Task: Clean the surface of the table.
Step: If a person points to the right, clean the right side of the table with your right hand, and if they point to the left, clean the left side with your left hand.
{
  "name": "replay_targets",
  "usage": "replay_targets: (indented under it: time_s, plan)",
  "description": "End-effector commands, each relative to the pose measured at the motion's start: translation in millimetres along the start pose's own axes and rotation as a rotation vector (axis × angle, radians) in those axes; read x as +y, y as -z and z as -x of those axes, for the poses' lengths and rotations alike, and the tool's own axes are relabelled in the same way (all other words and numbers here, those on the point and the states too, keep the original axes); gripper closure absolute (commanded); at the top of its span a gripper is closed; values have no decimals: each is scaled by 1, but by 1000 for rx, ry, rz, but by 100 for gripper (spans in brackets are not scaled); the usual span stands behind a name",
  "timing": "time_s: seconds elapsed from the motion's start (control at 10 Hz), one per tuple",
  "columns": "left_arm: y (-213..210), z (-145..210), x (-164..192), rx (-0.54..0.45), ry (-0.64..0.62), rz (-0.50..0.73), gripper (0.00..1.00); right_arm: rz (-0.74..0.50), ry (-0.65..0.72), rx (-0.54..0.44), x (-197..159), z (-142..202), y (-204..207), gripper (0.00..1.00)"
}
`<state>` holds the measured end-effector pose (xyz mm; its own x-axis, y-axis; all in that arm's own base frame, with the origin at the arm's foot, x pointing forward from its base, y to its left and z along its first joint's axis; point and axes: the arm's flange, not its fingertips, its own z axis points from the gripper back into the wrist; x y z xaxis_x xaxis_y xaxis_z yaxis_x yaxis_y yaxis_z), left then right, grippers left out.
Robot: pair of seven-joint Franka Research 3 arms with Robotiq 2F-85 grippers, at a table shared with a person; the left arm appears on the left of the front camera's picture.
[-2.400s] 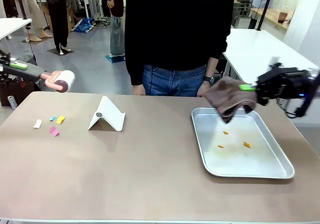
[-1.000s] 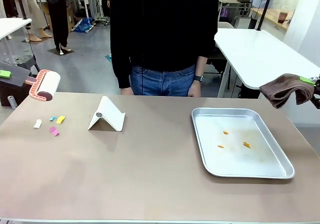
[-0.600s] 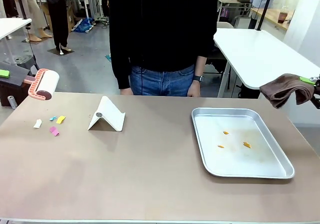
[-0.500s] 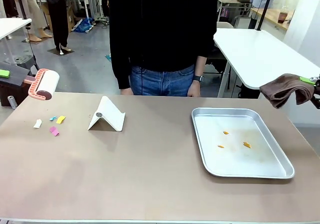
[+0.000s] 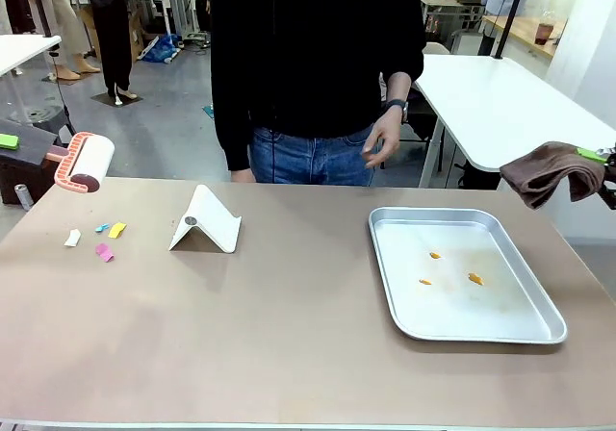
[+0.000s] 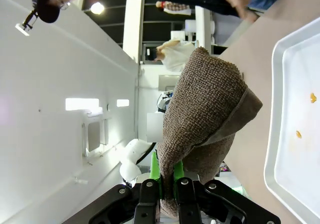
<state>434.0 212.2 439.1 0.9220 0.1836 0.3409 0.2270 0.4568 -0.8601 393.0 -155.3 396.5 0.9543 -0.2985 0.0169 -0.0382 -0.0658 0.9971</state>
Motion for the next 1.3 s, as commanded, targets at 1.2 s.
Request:
replay_targets:
  time_s: [1.2]
  plan:
    - [0,0,-2,-16,18,27,100,143,-46,-16,10,3,14,89]
